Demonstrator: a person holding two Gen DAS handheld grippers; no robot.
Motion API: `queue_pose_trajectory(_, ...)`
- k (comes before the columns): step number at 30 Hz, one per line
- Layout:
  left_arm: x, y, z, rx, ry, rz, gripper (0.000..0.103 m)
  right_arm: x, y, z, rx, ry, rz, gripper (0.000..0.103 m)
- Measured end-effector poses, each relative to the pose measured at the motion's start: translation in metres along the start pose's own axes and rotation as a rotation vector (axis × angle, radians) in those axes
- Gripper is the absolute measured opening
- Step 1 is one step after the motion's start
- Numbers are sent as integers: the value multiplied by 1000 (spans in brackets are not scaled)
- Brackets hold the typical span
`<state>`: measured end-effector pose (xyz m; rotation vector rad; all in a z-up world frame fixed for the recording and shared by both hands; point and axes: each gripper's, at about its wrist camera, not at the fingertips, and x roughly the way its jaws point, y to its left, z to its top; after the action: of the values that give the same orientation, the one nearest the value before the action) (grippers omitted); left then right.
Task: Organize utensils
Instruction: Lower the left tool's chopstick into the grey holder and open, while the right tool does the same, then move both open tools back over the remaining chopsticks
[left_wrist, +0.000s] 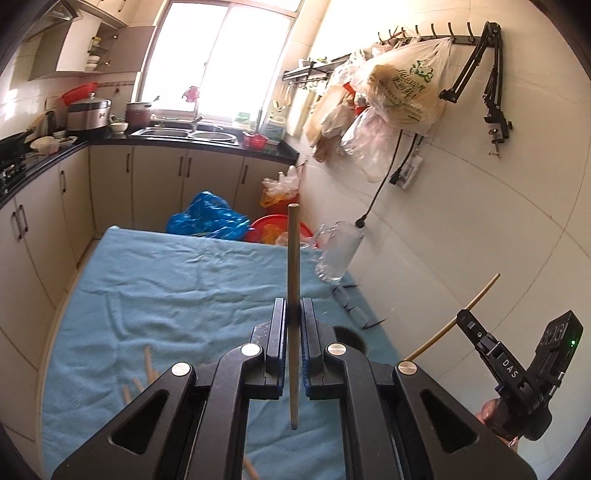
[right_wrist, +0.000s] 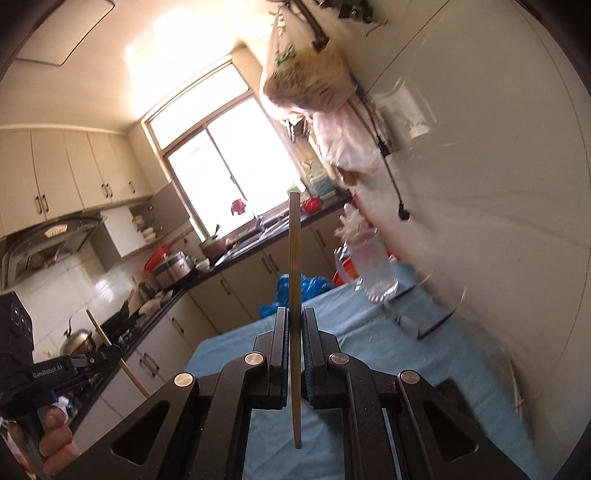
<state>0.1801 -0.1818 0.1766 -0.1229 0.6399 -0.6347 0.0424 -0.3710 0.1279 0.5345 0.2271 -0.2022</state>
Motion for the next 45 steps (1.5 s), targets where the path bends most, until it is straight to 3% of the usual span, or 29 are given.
queue_pose_trajectory(7,35,-28,37,1,-11,-35,6,16,-12,40,9,-39,-25,8)
queue_pose_trajectory(13,78,-42,52,-22,-1,-69,6,48,-25,47,21,-14,-43,8)
queue_pose_trajectory(22,156,-41,25,-34,129,-58,6,94,-48,17,19,122,-62,8)
queue_pose_trajectory(27,180,-39,7,-27,183,-44,6,114,-55,-2,40,205,-52,8)
queue_pose_trajectory(32,182,-38,3,-23,194,-51,11,117,-54,-6,33,230,-49,10)
queue_pose_trajectory(34,178,-38,4,-23,195,-56,21,113,-51,-3,26,218,-57,25)
queue_pose_trajectory(36,172,-38,5,-24,181,-55,25,104,-51,0,34,193,-62,32)
queue_pose_trajectory(45,107,-22,1,-31,102,-39,32,54,-48,-1,29,143,-88,38)
